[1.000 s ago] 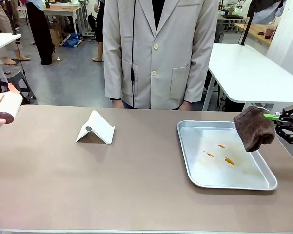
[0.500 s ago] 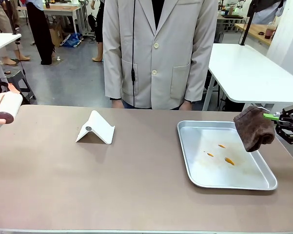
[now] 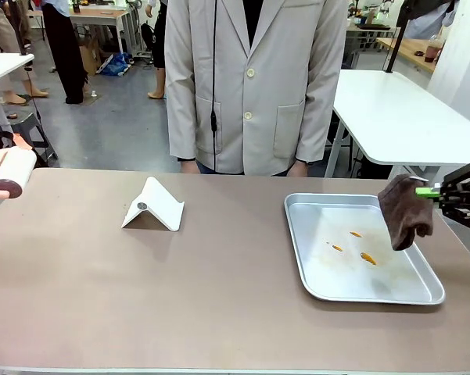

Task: Clean the surface of the table.
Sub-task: Clean the area not pointed to by the person.

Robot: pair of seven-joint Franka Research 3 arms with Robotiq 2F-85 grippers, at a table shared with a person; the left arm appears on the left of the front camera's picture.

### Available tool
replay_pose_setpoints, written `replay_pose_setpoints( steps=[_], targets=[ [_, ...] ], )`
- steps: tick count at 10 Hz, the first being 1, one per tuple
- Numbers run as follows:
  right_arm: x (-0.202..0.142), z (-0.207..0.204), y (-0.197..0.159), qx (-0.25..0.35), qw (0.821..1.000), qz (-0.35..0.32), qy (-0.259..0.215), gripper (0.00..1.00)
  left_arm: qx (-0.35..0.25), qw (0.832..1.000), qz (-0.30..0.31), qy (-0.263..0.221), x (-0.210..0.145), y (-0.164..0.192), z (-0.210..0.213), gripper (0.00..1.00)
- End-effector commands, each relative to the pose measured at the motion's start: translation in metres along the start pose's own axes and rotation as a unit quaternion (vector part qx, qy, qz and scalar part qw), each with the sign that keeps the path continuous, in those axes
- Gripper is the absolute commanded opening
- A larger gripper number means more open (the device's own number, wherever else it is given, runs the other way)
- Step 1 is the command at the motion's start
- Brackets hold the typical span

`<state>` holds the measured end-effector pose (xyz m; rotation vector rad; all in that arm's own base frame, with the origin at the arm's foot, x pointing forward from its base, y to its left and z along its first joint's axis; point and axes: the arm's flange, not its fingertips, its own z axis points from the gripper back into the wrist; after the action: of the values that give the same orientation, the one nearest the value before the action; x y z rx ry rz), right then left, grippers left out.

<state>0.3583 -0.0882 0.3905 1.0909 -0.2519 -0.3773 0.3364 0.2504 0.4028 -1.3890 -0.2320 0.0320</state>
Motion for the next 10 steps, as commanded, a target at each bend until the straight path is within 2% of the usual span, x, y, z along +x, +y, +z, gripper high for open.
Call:
replay_pose_setpoints(
  steps=[1, 2, 4, 8, 10],
  targets=[
    [-0.001, -0.019, 0.029, -0.166, 0.985, 0.046, -0.002, 0.12, -0.004, 1.0, -0.006, -0.007, 0.002, -0.004, -0.001, 0.0],
    [0.003, -0.026, 0.041, -0.226, 0.972, 0.065, -0.019, 0.12, -0.004, 1.0, -0.006, -0.007, 0.002, -0.004, -0.001, 0.0],
    [0.012, -0.049, 0.053, -0.301, 0.95, 0.085, -0.019, 0.12, -0.004, 1.0, -0.006, -0.007, 0.002, -0.004, -0.001, 0.0],
    [0.032, -0.073, 0.043, -0.368, 0.927, 0.071, -0.012, 0.12, -0.004, 1.0, -0.006, -0.007, 0.002, -0.004, -0.001, 0.0],
    [0.036, -0.084, 0.037, -0.36, 0.93, 0.068, -0.002, 0.12, -0.004, 1.0, -0.006, -0.007, 0.002, -0.004, -0.001, 0.0]
  ],
)
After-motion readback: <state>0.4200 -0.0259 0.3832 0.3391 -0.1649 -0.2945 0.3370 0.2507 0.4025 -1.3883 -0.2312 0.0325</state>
